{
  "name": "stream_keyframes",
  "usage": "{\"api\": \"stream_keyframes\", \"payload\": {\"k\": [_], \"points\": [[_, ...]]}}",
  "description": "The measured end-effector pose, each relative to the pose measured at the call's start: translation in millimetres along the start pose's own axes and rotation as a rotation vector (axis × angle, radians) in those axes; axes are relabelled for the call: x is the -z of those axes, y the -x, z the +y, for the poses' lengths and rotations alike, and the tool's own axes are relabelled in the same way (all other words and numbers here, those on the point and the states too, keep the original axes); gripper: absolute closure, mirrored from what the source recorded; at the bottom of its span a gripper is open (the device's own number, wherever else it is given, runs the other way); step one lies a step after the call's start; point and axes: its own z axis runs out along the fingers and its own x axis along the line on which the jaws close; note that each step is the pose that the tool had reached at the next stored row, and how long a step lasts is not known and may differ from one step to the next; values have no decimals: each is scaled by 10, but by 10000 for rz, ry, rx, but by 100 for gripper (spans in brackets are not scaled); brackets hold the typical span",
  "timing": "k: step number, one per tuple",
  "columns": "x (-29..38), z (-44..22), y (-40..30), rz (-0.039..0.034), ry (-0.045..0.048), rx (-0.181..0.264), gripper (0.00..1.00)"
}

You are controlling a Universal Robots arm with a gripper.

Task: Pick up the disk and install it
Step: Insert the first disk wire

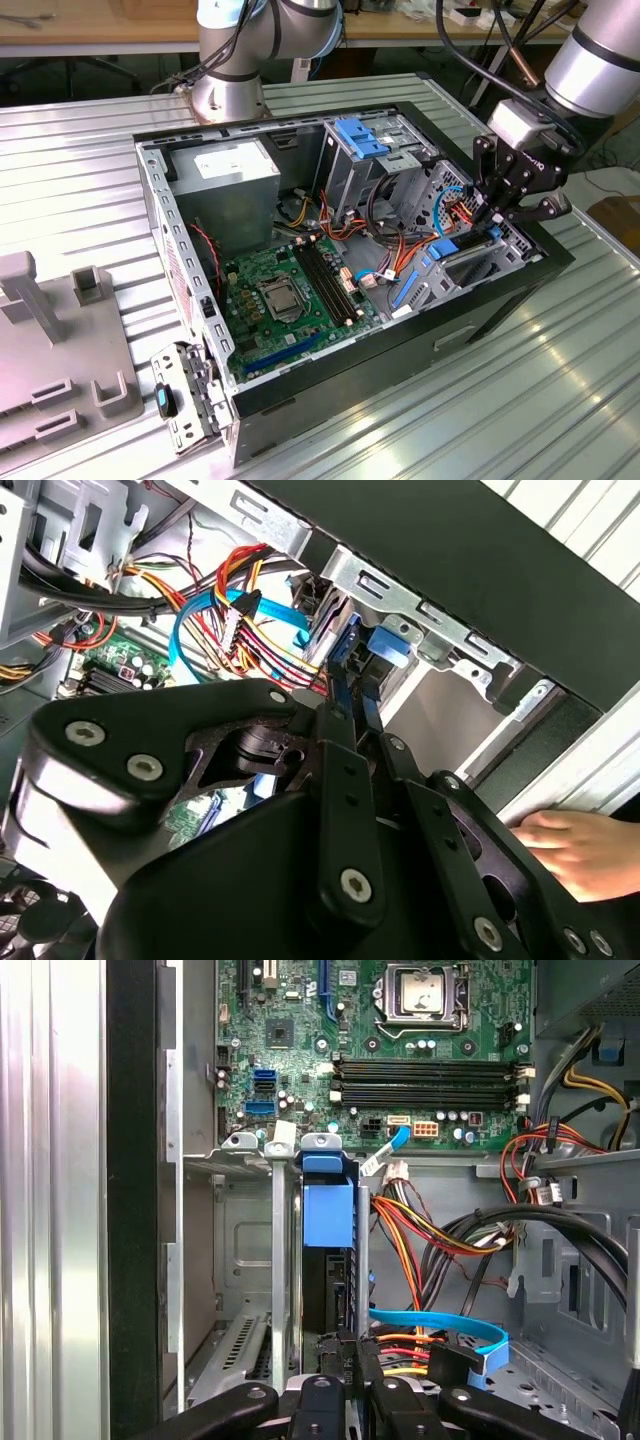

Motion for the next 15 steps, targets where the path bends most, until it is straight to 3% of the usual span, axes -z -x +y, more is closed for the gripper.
{"api": "stream_keyframes", "payload": {"k": [3, 15], "points": [[-4, 0, 0, 10, -5, -398, 83], [-38, 24, -12, 10, -5, -404, 83]]}}
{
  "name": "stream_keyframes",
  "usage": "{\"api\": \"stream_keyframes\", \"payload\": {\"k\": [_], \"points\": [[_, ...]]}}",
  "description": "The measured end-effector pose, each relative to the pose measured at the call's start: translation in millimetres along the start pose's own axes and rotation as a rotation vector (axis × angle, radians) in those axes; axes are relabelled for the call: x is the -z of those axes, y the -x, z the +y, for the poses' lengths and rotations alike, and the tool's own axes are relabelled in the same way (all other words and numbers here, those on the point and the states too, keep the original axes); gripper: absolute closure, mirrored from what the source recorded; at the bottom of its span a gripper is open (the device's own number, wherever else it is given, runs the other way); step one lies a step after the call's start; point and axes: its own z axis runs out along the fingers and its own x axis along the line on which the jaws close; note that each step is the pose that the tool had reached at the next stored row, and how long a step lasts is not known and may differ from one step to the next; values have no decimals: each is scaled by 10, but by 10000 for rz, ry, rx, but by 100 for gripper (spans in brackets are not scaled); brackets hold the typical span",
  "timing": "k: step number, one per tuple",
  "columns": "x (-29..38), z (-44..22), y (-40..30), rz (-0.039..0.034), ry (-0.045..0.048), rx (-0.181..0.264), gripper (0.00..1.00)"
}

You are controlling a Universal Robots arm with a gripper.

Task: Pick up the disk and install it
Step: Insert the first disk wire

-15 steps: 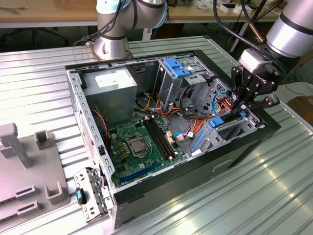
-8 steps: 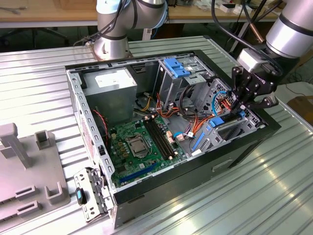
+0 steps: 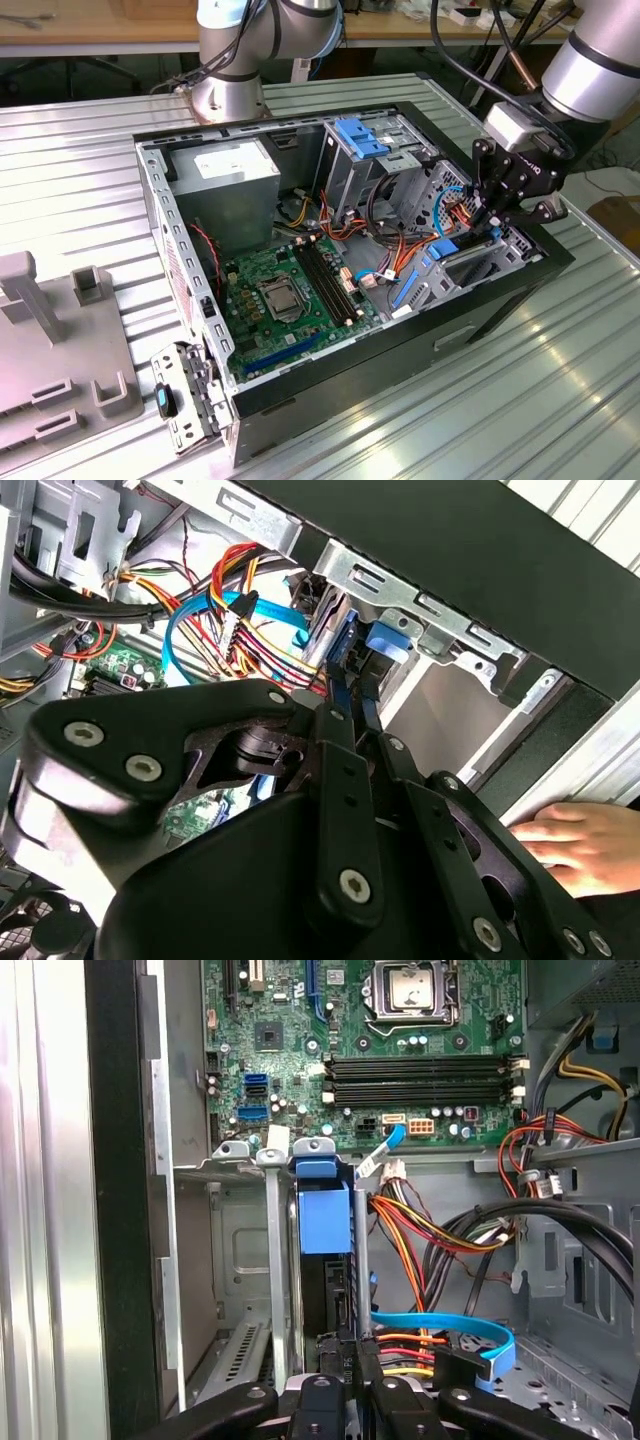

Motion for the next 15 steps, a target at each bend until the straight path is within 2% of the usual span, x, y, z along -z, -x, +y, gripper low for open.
{"api": "stream_keyframes", "payload": {"k": [4, 15], "points": [[-22, -2, -1, 2, 1, -3, 83], [-19, -7, 0, -3, 0, -1, 83]]}}
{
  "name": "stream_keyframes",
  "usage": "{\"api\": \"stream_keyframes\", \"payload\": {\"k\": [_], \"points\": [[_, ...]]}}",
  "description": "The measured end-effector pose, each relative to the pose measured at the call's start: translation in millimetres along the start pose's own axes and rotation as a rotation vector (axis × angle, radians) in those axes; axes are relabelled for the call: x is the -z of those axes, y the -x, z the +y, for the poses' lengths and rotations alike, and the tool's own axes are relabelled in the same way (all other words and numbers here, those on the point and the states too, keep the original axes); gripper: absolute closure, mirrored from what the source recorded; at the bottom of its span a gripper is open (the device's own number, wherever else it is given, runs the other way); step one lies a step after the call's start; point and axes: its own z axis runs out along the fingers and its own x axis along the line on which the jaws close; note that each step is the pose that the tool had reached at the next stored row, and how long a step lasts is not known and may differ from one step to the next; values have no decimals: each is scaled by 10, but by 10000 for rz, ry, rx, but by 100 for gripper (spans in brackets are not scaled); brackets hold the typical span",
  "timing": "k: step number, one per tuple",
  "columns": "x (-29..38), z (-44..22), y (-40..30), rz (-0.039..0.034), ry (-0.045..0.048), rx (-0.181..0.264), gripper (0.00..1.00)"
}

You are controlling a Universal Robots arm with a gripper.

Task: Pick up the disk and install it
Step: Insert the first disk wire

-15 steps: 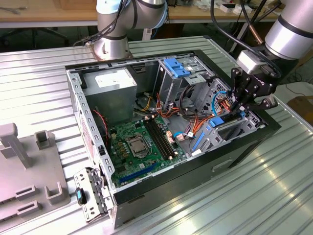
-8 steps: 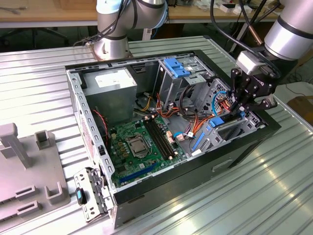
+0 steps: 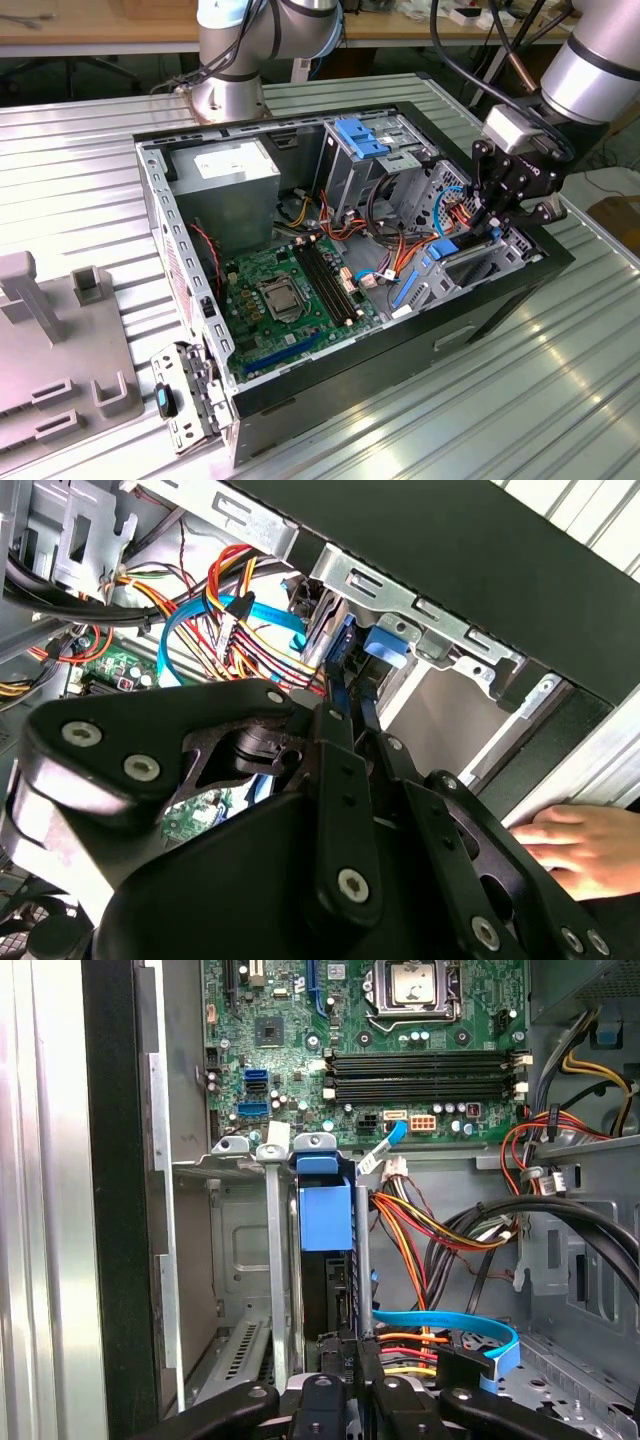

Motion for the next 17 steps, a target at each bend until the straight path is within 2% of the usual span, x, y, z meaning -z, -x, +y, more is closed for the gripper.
{"api": "stream_keyframes", "payload": {"k": [17], "points": [[-27, 0, 0, -5, 0, 0, 83]]}}
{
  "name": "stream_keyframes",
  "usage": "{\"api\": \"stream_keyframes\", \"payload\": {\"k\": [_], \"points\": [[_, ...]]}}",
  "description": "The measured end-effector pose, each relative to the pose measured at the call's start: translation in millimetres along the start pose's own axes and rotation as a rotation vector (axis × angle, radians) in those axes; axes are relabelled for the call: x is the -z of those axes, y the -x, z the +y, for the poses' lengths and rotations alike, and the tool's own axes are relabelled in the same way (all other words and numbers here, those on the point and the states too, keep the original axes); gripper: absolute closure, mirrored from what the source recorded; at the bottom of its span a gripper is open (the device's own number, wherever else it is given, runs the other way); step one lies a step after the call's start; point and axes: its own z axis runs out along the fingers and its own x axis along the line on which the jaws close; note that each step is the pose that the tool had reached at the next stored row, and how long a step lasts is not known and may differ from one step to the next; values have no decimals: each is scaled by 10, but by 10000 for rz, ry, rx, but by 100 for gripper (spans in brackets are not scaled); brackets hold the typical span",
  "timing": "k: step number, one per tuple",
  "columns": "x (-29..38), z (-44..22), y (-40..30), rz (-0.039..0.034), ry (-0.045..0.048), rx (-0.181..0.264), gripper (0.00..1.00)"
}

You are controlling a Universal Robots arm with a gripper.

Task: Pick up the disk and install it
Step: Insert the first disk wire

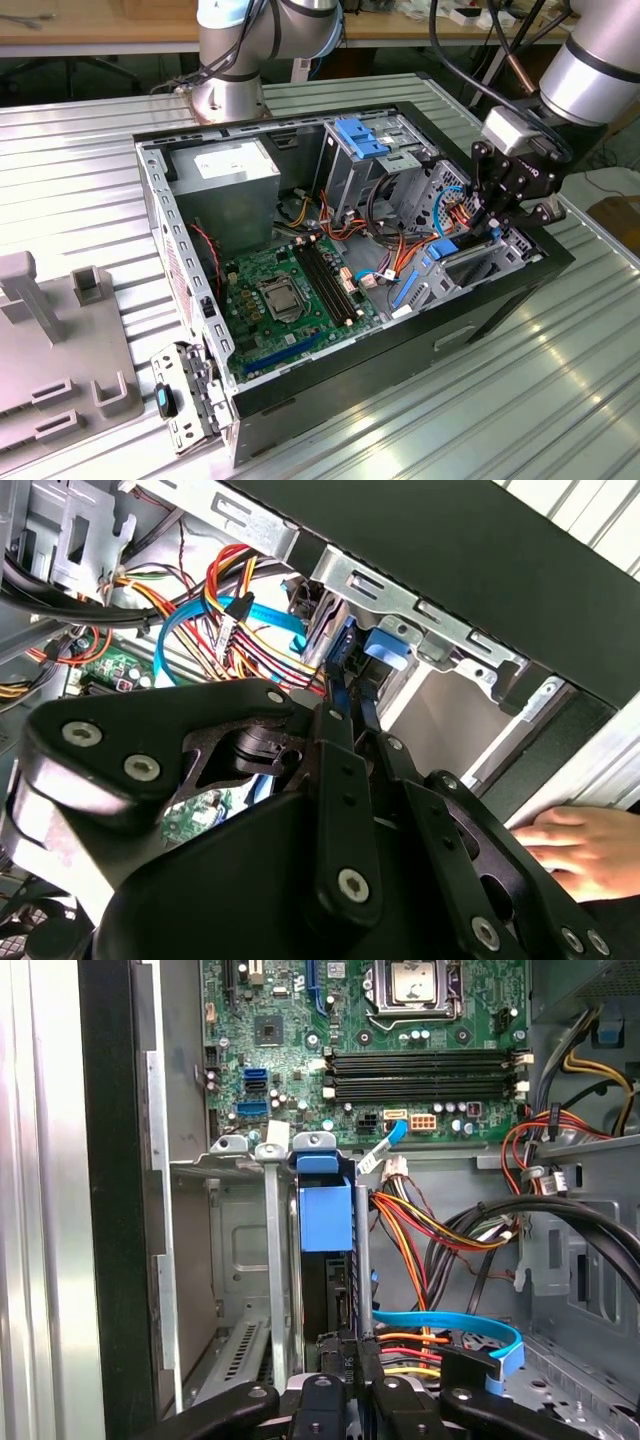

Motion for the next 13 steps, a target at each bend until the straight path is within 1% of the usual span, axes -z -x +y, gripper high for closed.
{"api": "stream_keyframes", "payload": {"k": [11, 13], "points": [[-7, 0, 0, -13, 0, 0, 83], [-17, 0, 0, -13, 1, 0, 83]]}}
